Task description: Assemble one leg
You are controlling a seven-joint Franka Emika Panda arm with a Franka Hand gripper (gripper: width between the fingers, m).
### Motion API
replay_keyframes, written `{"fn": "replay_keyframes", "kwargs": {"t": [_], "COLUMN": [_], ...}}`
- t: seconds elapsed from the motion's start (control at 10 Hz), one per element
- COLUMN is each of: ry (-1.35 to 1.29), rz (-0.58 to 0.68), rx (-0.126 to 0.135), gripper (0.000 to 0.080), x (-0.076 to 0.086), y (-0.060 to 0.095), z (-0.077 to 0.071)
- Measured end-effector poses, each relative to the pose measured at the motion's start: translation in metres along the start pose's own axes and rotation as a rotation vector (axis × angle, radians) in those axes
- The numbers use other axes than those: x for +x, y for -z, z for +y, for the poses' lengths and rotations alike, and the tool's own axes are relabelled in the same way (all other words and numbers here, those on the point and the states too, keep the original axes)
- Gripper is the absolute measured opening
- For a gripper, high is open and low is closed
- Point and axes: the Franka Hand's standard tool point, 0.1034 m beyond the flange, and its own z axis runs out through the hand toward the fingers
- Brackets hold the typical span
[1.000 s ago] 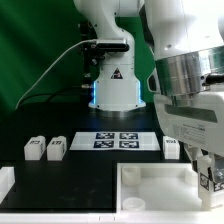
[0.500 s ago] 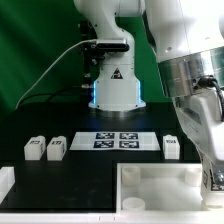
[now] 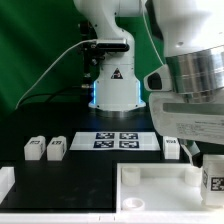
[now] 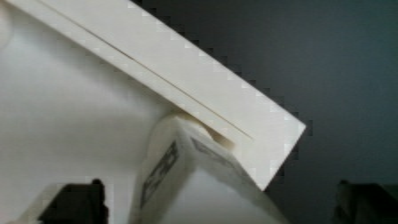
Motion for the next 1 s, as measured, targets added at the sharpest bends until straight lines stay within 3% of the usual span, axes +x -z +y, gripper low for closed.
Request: {"fn": "replay_keyframes", "kwargs": {"t": [0.2,0.4,0.7,0.9,1.0], "ry": [0.210,0.518,0.638,0.504,0.397], "rz": [0.001,0.012,0.014,0.016,0.019], "rx": [-0.017,-0.070,-0.081,-0.078,-0.075], "gripper": [0.0648,0.0648,0.0622,0.0301,0.0301], "x": [0.0007,0.0043,0.0050,0.0052,0.0061], "y": [-0.0008,-0.0042,-0.0057,-0.0061,-0.0063], "z": [0.0020,0.0009,0.0023,0.0036,0.0047]}}
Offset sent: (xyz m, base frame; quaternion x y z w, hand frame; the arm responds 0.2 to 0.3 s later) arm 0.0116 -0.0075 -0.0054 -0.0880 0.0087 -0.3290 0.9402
